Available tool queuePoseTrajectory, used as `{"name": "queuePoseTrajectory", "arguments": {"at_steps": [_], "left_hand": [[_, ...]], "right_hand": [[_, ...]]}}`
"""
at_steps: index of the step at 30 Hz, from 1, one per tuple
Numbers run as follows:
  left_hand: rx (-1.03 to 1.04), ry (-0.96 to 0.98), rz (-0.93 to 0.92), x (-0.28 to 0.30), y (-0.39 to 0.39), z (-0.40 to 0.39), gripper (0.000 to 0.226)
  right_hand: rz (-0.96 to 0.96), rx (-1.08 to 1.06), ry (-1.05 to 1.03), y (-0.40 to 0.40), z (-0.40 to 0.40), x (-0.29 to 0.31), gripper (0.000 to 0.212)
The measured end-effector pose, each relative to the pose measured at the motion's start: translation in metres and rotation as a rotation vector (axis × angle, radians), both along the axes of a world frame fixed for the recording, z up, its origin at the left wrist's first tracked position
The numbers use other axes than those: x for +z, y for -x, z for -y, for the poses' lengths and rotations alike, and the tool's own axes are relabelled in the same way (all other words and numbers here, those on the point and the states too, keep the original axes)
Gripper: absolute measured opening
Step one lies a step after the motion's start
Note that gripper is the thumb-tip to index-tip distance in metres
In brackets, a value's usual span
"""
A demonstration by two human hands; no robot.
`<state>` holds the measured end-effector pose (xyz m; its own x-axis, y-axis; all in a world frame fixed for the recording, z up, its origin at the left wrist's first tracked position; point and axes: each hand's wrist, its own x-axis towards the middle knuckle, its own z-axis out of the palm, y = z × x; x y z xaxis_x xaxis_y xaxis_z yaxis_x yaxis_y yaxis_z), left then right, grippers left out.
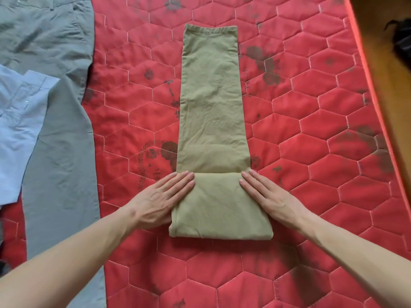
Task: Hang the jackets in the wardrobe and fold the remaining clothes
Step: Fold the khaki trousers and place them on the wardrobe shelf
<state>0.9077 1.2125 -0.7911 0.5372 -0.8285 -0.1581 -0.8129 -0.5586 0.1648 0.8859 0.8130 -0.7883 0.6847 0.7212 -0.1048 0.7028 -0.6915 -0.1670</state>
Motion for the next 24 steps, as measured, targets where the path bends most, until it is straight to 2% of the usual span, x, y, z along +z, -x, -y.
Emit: {"name": "queuePoseTrajectory", "arguments": {"at_steps": [3, 7, 9, 12, 14, 16, 18, 20, 21, 22, 23, 24], "left_hand": [[-0.033, -0.004, -0.069, 0.008, -0.004, -0.003, 0.098], [-0.052, 0.066, -0.183, 0.014, -0.003, -0.006, 0.095], [-0.028, 0.158, -0.284, 0.017, 0.001, -0.007, 0.091], [0.09, 0.295, -0.374, 0.019, 0.013, -0.007, 0.075], [0.225, 0.376, -0.393, 0.019, 0.022, -0.004, 0.063], [0.452, 0.461, -0.455, 0.026, 0.029, 0.005, 0.051], [0.671, 0.51, -0.496, 0.032, 0.035, 0.018, 0.041], [0.865, 0.549, -0.511, 0.037, 0.039, 0.03, 0.043], [0.954, 0.574, -0.535, 0.039, 0.039, 0.037, 0.048], [1.036, 0.606, -0.565, 0.041, 0.039, 0.043, 0.055], [1.102, 0.641, -0.594, 0.041, 0.039, 0.048, 0.061], [1.158, 0.667, -0.616, 0.041, 0.039, 0.053, 0.066]], "right_hand": [[-0.182, -0.014, -0.024, -0.006, 0.005, 0.007, 0.058], [-0.47, -0.111, -0.154, -0.01, 0.005, 0.03, 0.064], [-0.605, -0.244, -0.24, -0.005, 0.003, 0.042, 0.061], [-0.737, -0.576, -0.335, 0.005, -0.003, 0.055, 0.053], [-0.8, -0.807, -0.421, 0.012, -0.008, 0.052, 0.042], [-0.881, -0.997, -0.524, 0.019, -0.016, 0.048, 0.026], [-0.953, -1.21, -0.642, 0.019, -0.031, 0.054, 0.037], [-0.855, -1.286, -0.854, 0.018, -0.042, 0.052, 0.029], [-0.795, -1.356, -0.979, 0.011, -0.049, 0.049, 0.015], [-0.761, -1.365, -1.117, 0.004, -0.057, 0.047, 0.025], [-0.787, -1.399, -1.253, -0.003, -0.061, 0.047, 0.066], [-0.841, -1.397, -1.386, -0.011, -0.066, 0.048, 0.097]]}}
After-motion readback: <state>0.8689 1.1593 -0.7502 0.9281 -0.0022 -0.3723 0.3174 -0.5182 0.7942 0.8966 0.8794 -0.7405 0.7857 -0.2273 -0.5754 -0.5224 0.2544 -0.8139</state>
